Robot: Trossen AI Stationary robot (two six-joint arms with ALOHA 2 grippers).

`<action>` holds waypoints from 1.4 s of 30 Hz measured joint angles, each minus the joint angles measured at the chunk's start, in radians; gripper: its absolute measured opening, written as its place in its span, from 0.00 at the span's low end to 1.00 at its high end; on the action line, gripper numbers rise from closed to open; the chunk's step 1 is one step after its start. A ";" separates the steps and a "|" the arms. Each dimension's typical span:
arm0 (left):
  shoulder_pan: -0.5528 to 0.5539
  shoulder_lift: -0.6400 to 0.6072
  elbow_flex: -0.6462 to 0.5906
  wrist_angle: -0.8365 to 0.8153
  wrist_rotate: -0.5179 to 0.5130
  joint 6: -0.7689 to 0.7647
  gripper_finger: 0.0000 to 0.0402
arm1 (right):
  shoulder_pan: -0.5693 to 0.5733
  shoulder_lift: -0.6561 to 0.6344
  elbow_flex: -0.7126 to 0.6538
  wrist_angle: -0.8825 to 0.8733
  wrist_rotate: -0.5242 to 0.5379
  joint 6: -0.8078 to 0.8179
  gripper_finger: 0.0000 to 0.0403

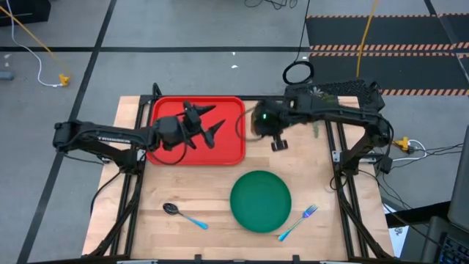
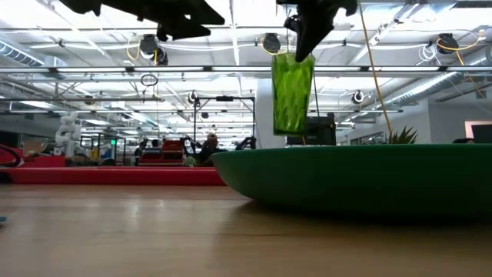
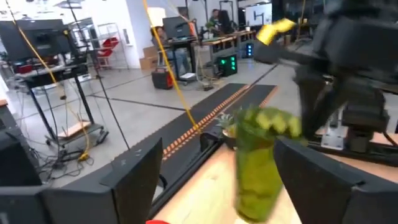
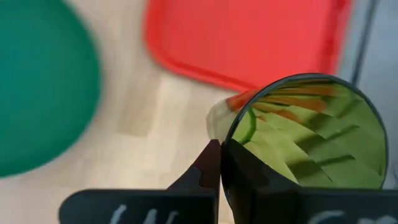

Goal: Pick and place plate/cup/fork/spoon on tray
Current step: Put the green cup on the top left of the red tray

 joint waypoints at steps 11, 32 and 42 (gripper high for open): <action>-0.022 0.001 0.001 -0.071 0.199 0.054 0.70 | 0.071 0.000 -0.195 0.042 -0.002 -0.084 0.00; -0.116 0.409 0.325 -0.394 0.206 0.582 0.70 | 0.057 -0.001 -0.199 0.099 -0.134 -0.288 0.00; -0.101 0.471 0.325 -0.287 0.251 0.802 0.70 | 0.057 -0.001 -0.199 0.110 -0.135 -0.365 0.00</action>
